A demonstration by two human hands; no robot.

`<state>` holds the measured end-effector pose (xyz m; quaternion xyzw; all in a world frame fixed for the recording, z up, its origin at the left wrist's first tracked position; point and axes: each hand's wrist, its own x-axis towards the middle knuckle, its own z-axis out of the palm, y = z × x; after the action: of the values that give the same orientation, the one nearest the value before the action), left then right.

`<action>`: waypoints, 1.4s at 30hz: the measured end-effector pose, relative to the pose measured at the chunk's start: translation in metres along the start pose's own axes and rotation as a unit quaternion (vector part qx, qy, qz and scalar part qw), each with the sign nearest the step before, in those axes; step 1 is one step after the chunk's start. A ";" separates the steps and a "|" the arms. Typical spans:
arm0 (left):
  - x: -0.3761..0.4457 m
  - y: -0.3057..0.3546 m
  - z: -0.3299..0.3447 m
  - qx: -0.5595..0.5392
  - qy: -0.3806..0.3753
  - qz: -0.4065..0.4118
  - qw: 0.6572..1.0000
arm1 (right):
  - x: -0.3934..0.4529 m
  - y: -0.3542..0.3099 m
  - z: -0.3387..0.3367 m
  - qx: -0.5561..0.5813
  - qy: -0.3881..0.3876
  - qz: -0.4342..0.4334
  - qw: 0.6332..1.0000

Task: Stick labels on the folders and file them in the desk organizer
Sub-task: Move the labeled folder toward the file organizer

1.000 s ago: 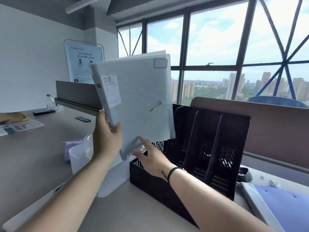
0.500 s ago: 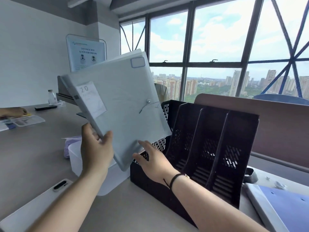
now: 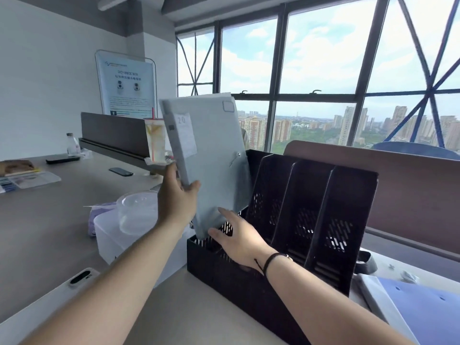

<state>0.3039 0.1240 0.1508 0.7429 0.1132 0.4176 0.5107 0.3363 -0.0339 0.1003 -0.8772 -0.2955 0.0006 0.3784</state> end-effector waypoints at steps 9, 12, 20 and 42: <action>-0.026 -0.056 0.021 0.099 -0.079 -0.058 0.990 | -0.018 0.018 -0.015 -0.025 -0.037 0.052 0.998; -0.031 -0.056 0.016 0.119 -0.086 -0.055 0.988 | -0.024 0.020 -0.021 -0.044 -0.039 0.049 0.997; -0.077 -0.017 0.003 0.169 -0.060 0.038 0.983 | -0.066 0.024 -0.044 -0.061 -0.023 0.036 0.997; -0.356 0.117 0.097 0.258 -0.512 0.277 0.771 | -0.400 0.117 -0.176 -0.105 0.062 0.257 0.959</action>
<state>0.1225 -0.2050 0.0589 0.9498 -0.2723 0.0541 0.1440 0.1058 -0.4214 0.0591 -0.9566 -0.0343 0.0123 0.2891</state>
